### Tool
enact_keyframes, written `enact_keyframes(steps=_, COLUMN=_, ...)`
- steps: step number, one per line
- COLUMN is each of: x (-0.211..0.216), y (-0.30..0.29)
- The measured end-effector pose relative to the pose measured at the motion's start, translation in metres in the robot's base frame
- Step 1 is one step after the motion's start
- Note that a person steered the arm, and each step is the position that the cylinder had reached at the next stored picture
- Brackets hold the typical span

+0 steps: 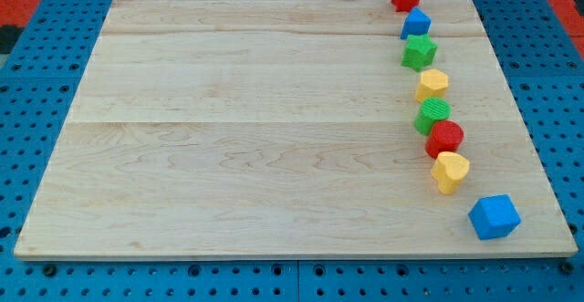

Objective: Push the blue cube slightly left

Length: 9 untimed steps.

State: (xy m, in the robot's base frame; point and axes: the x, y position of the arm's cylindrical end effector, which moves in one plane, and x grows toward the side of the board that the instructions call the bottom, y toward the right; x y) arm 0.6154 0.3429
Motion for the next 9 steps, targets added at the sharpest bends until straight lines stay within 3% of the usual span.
enact_keyframes(steps=2, x=-0.018, y=0.001)
enact_keyframes(steps=4, x=-0.020, y=-0.081)
enact_keyframes(steps=6, x=-0.020, y=-0.105)
enact_keyframes(steps=9, x=-0.022, y=-0.105)
